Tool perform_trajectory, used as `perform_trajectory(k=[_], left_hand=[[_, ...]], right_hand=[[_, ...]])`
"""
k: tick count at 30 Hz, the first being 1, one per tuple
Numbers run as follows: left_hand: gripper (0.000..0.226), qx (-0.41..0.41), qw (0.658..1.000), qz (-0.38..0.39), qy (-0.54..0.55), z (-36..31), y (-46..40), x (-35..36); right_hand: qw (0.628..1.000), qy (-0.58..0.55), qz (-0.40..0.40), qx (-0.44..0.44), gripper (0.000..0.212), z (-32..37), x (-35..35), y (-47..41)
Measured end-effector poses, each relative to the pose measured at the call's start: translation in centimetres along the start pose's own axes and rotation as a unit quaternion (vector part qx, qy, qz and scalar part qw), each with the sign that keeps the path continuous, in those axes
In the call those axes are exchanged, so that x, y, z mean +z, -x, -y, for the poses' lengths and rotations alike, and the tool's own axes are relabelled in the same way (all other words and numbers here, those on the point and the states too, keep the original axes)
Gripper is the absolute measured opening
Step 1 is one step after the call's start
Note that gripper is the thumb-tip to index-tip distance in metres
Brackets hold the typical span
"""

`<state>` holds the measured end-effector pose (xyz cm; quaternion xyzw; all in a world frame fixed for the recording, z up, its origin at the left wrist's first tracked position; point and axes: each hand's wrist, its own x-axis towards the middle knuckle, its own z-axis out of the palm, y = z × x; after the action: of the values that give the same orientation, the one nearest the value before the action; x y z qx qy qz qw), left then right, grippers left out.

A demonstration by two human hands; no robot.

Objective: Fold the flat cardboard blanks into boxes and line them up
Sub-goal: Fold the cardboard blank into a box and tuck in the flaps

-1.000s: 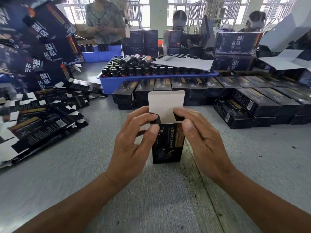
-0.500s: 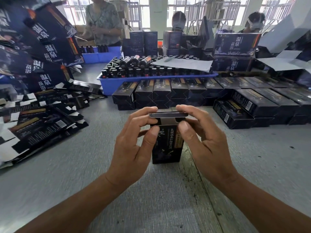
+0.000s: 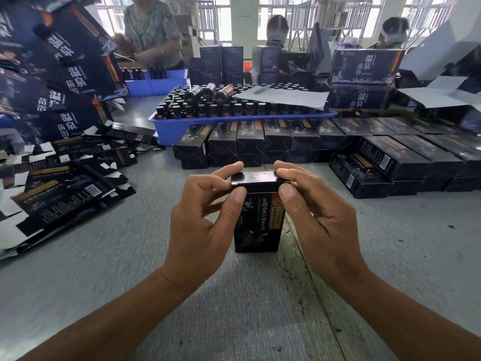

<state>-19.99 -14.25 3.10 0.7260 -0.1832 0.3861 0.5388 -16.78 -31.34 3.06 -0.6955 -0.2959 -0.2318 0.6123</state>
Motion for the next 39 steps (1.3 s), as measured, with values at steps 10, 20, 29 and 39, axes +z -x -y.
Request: perform_trajectory(k=[10,20,29,39], left_hand=[[0.023,0.039,0.996,0.044,-0.070,1.1,-0.2,-0.5],[0.049,-0.020,0.985,0.102,-0.139,3.4,0.7,-0.9],[0.054,-0.200,0.979,-0.002,0.038,4.1,0.6,-0.2],[0.061,-0.193,0.945,0.187,-0.185,5.8,1.3,0.2]], right_hand=[[0.996,0.083,0.013,-0.041,0.030,-1.6,-0.2,-0.3],[0.972,0.197,0.111,0.066,0.086,-3.5,1.1,1.1],[0.908,0.390,0.144,-0.046,0.080,-3.2,2.5,1.9],[0.845,0.526,-0.017,0.096,0.051,-6.4,-5.7,-6.4]])
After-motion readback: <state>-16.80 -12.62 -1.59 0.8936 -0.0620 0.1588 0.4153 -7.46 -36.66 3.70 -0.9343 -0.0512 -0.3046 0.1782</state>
